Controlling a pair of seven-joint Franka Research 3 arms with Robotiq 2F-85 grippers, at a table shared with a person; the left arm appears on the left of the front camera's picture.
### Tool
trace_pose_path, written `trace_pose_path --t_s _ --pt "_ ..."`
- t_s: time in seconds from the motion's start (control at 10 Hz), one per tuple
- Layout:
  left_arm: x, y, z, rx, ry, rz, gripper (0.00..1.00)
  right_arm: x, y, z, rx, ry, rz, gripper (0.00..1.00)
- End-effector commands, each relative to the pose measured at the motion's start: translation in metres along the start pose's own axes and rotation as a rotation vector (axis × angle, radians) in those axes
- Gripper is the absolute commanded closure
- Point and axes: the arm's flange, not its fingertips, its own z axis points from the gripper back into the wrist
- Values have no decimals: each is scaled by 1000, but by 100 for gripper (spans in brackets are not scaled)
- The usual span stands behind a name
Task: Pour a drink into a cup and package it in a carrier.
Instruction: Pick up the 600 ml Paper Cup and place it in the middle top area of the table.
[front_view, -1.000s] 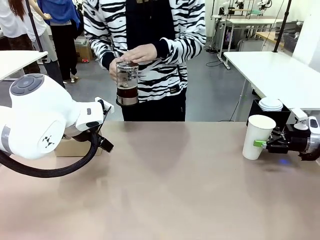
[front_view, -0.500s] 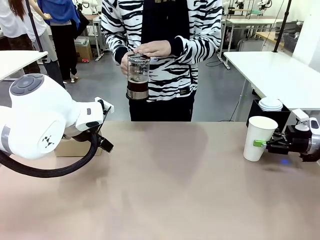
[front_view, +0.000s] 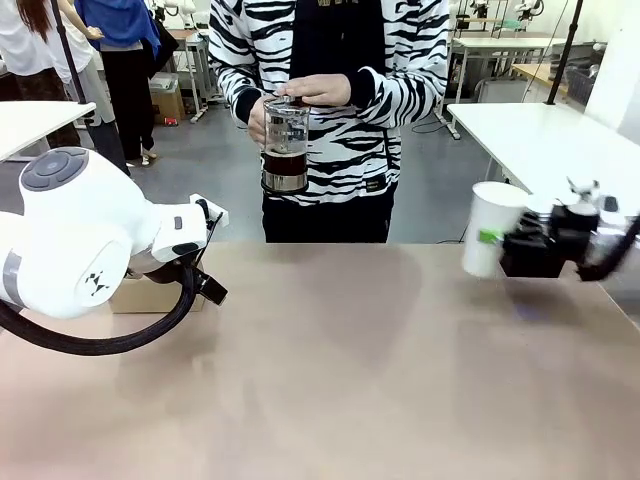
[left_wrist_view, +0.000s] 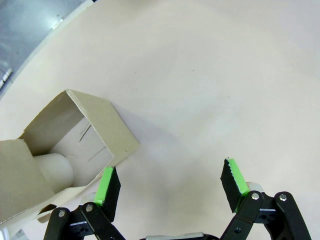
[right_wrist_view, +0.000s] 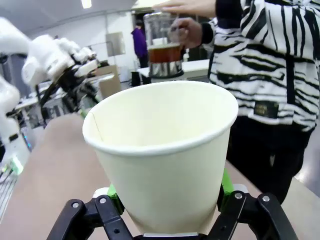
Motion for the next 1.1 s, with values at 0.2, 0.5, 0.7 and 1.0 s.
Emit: trace_pose_path --t_s 0.2,0.5,0.7,1.0 --pt "0 1 0 -2 -1 4 0 -3 -35 -106 -126 10 -83 20" --pt "0 1 0 -2 -1 4 0 -28 -67 -137 -218 -13 -49 20" --pt "0 1 0 -2 -1 4 0 -38 -67 -146 -155 -33 -29 20" --pt "0 1 0 -2 -1 4 0 -41 -69 -141 -168 -14 -62 20"
